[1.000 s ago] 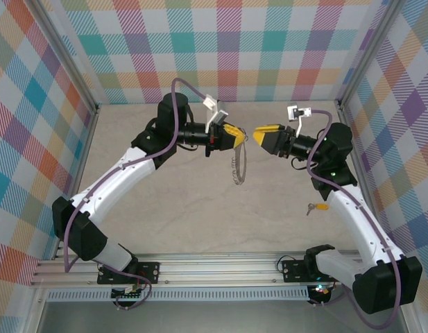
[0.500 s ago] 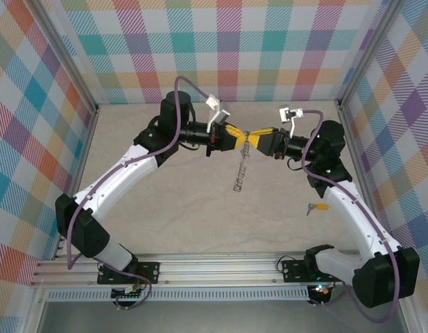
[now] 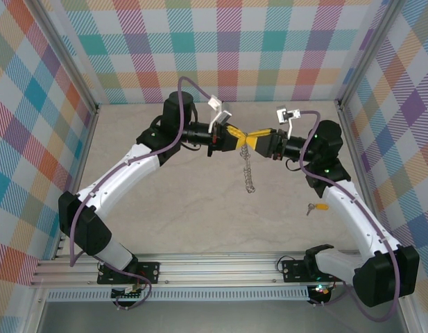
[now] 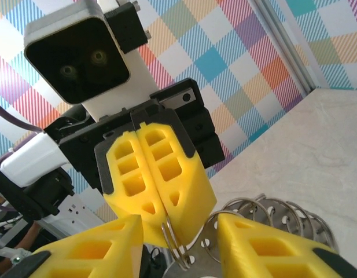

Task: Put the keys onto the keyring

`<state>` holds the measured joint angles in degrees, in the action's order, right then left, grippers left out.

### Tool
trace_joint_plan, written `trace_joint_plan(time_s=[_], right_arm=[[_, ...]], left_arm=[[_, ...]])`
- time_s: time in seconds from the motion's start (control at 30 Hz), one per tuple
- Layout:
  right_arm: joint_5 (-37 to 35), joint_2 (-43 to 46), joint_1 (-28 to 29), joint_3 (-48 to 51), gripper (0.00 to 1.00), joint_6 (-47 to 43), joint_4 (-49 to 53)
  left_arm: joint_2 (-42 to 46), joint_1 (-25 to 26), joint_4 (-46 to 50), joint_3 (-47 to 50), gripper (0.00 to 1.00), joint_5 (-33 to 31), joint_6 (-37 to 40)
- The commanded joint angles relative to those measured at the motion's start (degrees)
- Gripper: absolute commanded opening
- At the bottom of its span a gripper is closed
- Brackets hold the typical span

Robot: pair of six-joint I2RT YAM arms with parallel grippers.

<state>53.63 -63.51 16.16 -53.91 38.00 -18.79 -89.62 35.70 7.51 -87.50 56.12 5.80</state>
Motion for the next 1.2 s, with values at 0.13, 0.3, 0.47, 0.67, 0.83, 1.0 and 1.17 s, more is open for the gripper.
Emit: trace_joint_plan(time_s=[0.13, 0.3, 0.47, 0.67, 0.83, 1.0, 1.17], right_arm=[[-1.6, 3.2, 0.2, -0.8, 0.33, -4.8, 4.6], [-1.4, 3.6, 0.2, -0.3, 0.26, -4.8, 4.6], [-0.8, 3.3, 0.1, -0.4, 0.2, -4.3, 3.9], [0.4, 2.2, 0.2, -0.6, 0.21, -3.8, 2.9], [1.1, 1.4, 0.3, -0.8, 0.21, -3.2, 2.1], [1.3, 0.8, 0.2, -0.7, 0.13, -2.9, 1.1], [-1.0, 1.6, 0.1, -0.2, 0.0, -4.4, 2.1]], left_arm=[[0.7, 0.3, 0.0, -2.7, 0.0, 1.7, 0.7], [0.9, 0.3, 0.3, -2.7, 0.0, 1.7, 0.9], [1.0, 0.3, 0.4, -2.8, 0.0, 1.8, 1.0], [0.8, 0.3, 0.2, -2.8, 0.0, 1.9, 0.9], [0.6, 0.3, -0.2, -2.9, 0.0, 2.1, 0.4], [0.2, 0.3, -0.6, -3.2, 0.0, 2.4, 0.0], [0.3, 0.3, -1.4, -2.8, 0.03, 0.4, -1.1]])
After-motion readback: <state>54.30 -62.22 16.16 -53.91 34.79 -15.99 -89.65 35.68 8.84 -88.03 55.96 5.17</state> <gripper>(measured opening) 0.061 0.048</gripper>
